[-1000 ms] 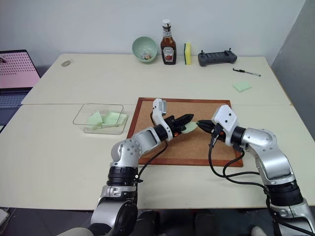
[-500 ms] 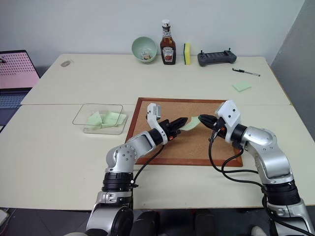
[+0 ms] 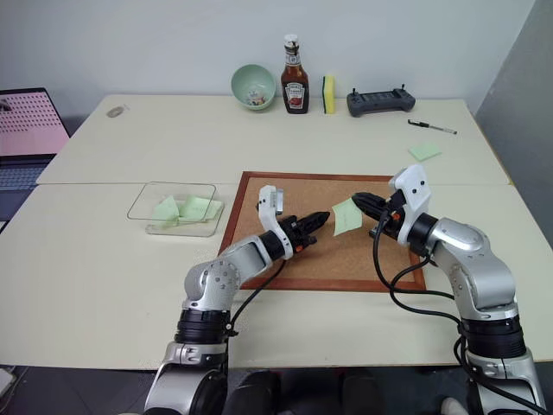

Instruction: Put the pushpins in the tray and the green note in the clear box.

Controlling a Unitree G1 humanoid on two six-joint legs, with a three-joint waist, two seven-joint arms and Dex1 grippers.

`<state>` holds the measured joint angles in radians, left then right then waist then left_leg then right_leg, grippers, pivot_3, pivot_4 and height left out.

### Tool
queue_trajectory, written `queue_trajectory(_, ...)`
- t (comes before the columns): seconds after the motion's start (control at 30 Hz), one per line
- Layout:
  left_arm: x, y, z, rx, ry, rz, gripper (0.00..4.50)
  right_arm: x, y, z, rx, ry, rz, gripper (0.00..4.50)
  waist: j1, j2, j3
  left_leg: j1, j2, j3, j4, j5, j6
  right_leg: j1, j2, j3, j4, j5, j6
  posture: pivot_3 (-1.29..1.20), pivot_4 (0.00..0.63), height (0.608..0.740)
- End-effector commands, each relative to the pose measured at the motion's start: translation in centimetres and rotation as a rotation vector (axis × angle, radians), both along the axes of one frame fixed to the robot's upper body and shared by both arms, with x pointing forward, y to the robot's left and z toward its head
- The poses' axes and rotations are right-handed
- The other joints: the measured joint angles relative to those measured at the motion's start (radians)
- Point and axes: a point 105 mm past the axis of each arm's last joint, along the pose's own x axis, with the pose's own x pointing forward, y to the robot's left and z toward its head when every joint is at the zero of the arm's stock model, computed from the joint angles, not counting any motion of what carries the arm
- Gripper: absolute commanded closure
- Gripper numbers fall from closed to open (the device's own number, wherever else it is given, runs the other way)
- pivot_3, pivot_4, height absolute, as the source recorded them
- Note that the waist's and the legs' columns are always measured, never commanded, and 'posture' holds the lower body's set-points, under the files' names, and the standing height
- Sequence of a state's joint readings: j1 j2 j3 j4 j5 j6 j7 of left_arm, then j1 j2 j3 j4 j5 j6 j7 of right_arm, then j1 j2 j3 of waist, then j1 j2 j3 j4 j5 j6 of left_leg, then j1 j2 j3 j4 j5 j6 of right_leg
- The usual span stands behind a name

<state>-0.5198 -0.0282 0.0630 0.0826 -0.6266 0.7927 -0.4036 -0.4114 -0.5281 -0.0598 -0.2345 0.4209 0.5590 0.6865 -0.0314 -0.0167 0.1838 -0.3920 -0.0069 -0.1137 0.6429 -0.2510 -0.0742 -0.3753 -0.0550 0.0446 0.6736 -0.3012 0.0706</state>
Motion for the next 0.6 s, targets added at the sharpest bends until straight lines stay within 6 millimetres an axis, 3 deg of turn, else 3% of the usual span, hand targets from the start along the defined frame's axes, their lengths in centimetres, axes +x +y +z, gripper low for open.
queue_trajectory(0.03,-0.2,1.0,1.5,-0.027,-0.085,-0.003,3.46,-0.4,0.3,2.1,0.004,-0.084,0.019,4.5,0.0,0.0,0.0,0.0,0.0,0.0,0.0,0.0,0.0,0.0,0.0,0.0,0.0,0.0,0.0,0.0,0.15,0.74)
queue_trajectory(0.33,-0.8,2.6,2.0,-0.115,-0.069,-0.011,1.82,-0.4,0.4,1.9,-0.021,-0.095,0.033,4.5,0.0,0.0,0.0,0.0,0.0,0.0,0.0,0.0,0.0,0.0,0.0,0.0,0.0,0.0,0.0,0.0,0.15,0.74)
queue_trajectory(0.57,-2.5,0.2,3.5,-0.267,-0.004,-0.177,0.54,-0.9,1.0,2.0,-0.015,-0.09,0.065,4.5,0.001,0.0,0.0,0.0,0.0,0.0,0.0,0.0,0.0,0.0,0.0,0.0,0.0,0.0,0.0,0.0,0.15,0.74)
queue_trajectory(0.6,-2.8,-0.3,3.7,-0.282,0.001,-0.205,0.54,-1.0,1.2,2.1,-0.012,-0.088,0.073,4.5,0.0,0.0,0.0,0.0,0.0,0.0,0.0,0.0,0.0,0.0,0.0,0.0,0.0,0.0,0.0,0.0,0.15,0.74)
